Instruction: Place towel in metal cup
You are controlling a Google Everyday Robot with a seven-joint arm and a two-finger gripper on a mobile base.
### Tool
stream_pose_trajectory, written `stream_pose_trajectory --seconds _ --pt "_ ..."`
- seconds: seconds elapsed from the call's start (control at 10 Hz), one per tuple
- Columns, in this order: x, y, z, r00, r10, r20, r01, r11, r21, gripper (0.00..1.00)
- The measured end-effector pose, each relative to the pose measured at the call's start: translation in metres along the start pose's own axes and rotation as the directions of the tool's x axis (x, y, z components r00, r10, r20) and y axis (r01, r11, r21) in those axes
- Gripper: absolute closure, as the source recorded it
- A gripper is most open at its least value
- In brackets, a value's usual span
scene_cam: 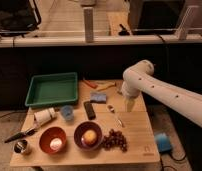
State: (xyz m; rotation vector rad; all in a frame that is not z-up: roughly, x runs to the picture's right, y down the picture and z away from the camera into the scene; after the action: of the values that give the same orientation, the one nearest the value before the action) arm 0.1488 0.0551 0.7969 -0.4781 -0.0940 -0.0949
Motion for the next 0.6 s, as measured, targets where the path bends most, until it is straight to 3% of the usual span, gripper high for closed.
stream_pose_trajectory --seconds 0.6 --pt "-0.013 -0.018 0.025 0.999 0.001 0.037 -0.002 1.000 0.021 0.20"
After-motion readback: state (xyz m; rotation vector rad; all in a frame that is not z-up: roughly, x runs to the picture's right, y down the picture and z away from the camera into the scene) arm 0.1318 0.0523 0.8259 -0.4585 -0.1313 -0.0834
